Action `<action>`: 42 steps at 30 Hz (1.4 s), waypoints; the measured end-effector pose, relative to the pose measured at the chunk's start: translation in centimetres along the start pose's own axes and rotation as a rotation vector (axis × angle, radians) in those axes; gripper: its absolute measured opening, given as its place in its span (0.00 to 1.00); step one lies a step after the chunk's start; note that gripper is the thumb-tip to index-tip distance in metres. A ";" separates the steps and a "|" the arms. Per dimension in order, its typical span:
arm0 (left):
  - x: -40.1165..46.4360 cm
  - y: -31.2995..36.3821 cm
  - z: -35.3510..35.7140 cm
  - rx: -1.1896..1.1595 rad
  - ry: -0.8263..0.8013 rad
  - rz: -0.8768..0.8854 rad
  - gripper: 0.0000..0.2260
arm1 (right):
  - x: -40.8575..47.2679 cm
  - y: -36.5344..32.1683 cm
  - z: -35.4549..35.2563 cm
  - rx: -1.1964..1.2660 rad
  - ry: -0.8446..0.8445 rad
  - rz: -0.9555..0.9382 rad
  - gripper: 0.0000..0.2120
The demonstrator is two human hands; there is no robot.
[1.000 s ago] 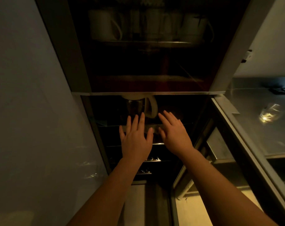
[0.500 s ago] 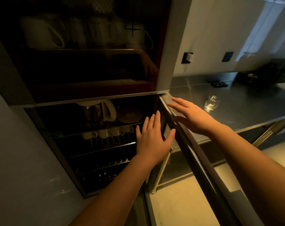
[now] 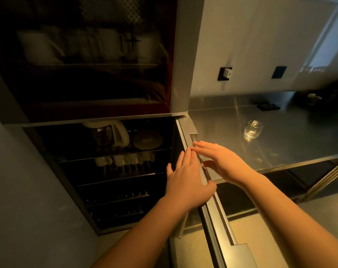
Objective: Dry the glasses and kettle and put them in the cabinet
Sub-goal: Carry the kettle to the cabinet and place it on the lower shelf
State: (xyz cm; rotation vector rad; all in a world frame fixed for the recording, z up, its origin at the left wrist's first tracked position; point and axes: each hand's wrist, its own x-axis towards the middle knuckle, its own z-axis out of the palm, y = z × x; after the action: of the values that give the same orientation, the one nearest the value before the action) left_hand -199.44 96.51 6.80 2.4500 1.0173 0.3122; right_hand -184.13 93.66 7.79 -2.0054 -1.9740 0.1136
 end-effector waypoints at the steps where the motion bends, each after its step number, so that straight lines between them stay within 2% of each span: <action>1: 0.0 -0.2 0.0 0.003 0.005 -0.002 0.38 | 0.1 -0.1 0.2 0.017 0.008 -0.001 0.27; 14: -2.0 -4.4 -4.0 0.018 0.025 0.101 0.32 | 2.4 -4.0 0.9 0.067 0.026 0.015 0.20; 27: -2.0 -10.6 -10.4 0.214 -0.121 0.158 0.29 | 5.8 -7.9 3.9 0.052 0.106 -0.016 0.20; 33: -0.8 -13.8 -11.3 0.280 -0.102 0.068 0.29 | 8.1 -9.5 5.0 0.003 0.135 -0.023 0.20; 39: -0.3 -15.6 -11.7 0.349 -0.020 0.001 0.35 | 10.2 -10.4 6.4 0.007 0.140 0.002 0.27; 42: 0.4 -16.1 -11.7 0.370 0.020 -0.024 0.35 | 10.1 -10.9 7.5 0.000 0.191 -0.002 0.27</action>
State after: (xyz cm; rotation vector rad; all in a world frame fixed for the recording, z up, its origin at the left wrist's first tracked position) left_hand -213.37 110.60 8.87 2.7616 1.2023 0.1502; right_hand -196.31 104.83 5.51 -1.9360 -1.8564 -0.0758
